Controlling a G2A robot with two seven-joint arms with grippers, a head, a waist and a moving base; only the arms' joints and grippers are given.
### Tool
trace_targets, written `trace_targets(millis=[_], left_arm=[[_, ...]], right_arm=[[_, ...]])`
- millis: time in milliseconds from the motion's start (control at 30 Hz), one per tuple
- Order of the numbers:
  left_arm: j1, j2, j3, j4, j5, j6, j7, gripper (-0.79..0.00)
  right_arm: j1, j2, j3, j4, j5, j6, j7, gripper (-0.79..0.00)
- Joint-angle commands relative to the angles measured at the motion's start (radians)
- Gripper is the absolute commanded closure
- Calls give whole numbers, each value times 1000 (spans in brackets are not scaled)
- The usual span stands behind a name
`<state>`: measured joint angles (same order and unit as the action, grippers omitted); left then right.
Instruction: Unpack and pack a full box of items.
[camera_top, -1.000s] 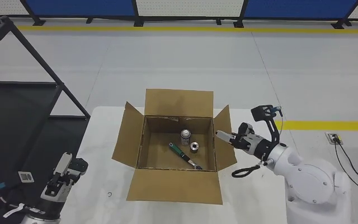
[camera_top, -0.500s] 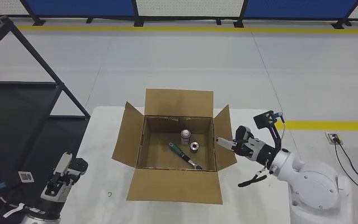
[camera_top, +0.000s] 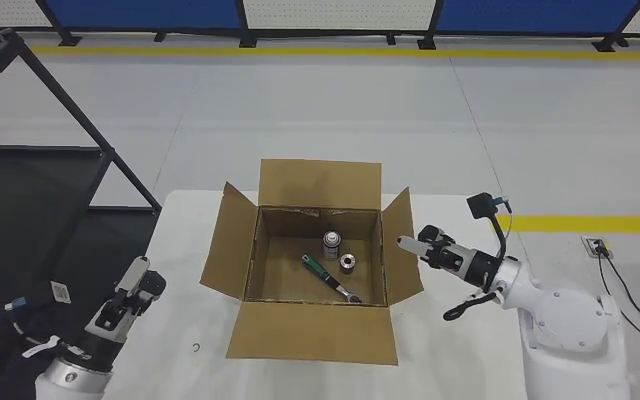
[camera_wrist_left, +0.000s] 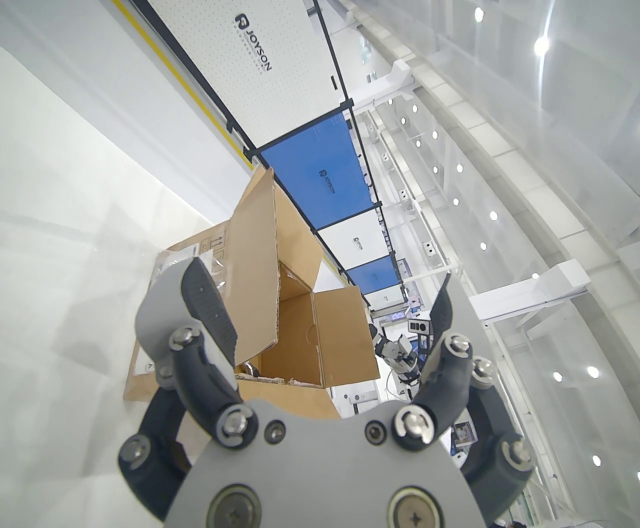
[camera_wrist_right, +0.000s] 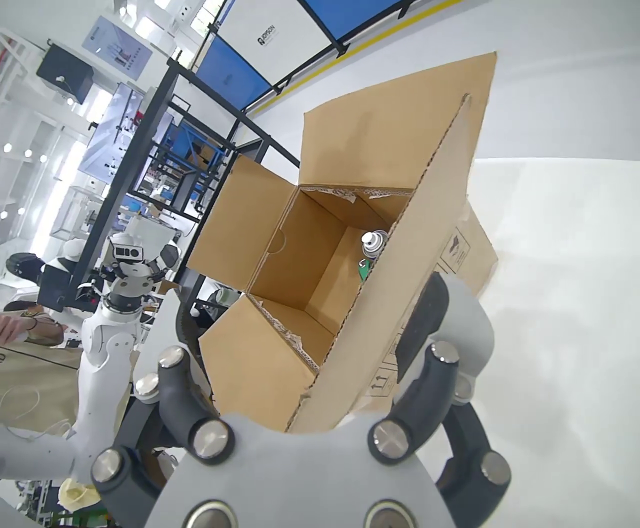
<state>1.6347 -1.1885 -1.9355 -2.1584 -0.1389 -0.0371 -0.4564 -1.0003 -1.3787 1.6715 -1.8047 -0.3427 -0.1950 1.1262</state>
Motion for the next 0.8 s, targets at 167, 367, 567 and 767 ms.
trace_targets(millis=[167, 367, 567, 767], left_arm=[[-46, 9, -1, 17, 11, 42, -70, -785], [-46, 9, -1, 17, 11, 42, -70, -785], [-89, 13, 36, 40, -21, 94, -110, -785], [-164, 24, 95, 72, 34, 120, -171, -785]], right_arm=[[-1, 9, 3, -1, 47, -3, 3, -785], [-1, 9, 3, -1, 47, -3, 3, -785], [-24, 16, -20, 2, 77, -38, -23, -785], [-33, 29, -35, 3, 98, -55, -24, -785]])
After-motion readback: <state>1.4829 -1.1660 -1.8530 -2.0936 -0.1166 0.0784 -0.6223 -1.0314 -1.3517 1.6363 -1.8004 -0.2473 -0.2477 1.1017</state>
